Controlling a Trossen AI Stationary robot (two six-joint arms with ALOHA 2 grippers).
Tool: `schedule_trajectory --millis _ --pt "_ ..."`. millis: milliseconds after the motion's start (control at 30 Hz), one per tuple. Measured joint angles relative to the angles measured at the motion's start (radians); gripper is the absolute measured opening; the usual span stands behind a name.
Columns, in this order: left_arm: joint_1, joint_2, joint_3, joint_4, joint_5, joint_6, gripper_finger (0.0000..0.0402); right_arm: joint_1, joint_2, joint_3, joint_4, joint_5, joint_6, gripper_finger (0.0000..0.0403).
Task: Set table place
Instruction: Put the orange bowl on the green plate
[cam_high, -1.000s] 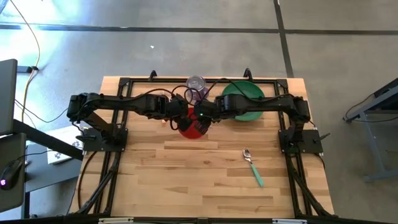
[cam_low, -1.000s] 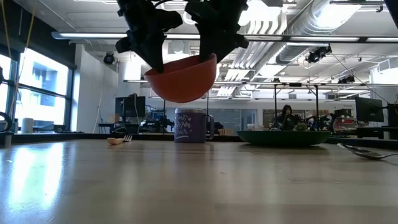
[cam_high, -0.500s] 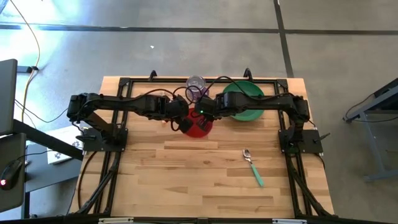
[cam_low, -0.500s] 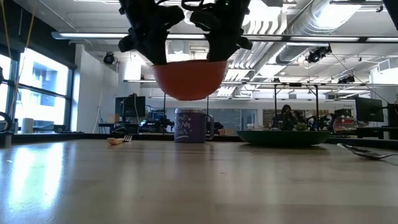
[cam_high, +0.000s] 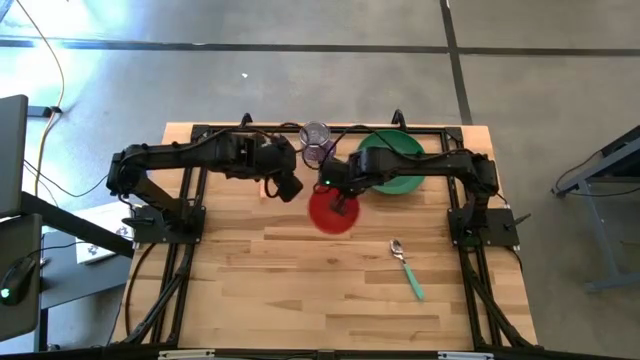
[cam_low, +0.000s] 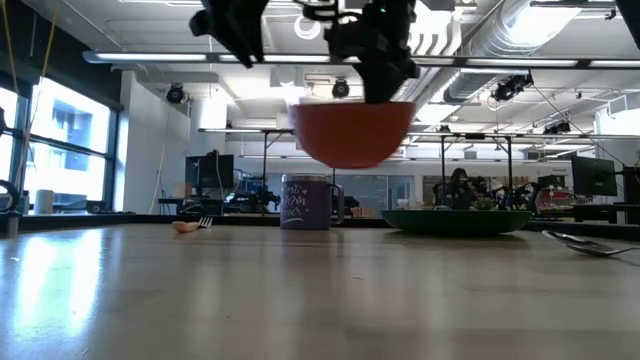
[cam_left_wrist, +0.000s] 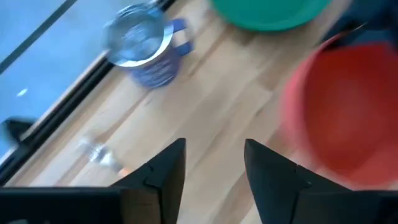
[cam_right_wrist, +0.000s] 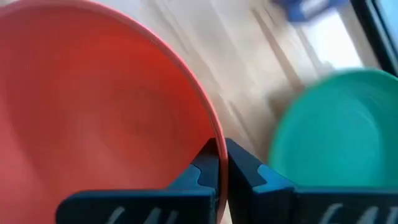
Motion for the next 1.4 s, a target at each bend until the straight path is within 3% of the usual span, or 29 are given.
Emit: schedule_trajectory --millis 133,267,500,700,900,1167,1400 --pt "-0.008 0.001 0.002 -0.089 -0.012 -0.059 0.0152 -0.072 -0.043 0.0 -0.151 0.075 -0.023 0.0001" --pt "-0.018 0.005 0.001 -0.076 -0.01 -0.078 0.0143 -0.175 -0.113 0.0 -0.218 0.134 -0.053 0.0001" --pt "-0.041 0.005 0.001 -0.04 -0.012 -0.09 0.0134 -0.386 -0.272 -0.055 -0.175 0.147 -0.108 0.0" --pt "-0.04 0.005 0.001 -0.023 -0.015 -0.107 0.0134 -0.529 -0.375 -0.322 0.027 0.013 -0.163 0.0" --pt "-0.04 0.005 0.0 -0.008 -0.015 -0.112 0.0134 -0.664 -0.395 -0.546 0.245 -0.117 -0.201 0.0" --pt "-0.04 0.005 0.0 0.004 -0.003 -0.131 0.0134 -0.763 -0.395 -0.727 0.393 -0.209 -0.202 0.0" --pt "-0.04 0.005 0.0 0.004 -0.003 -0.134 0.0134 -0.788 -0.395 -0.805 0.46 -0.212 -0.202 0.0"
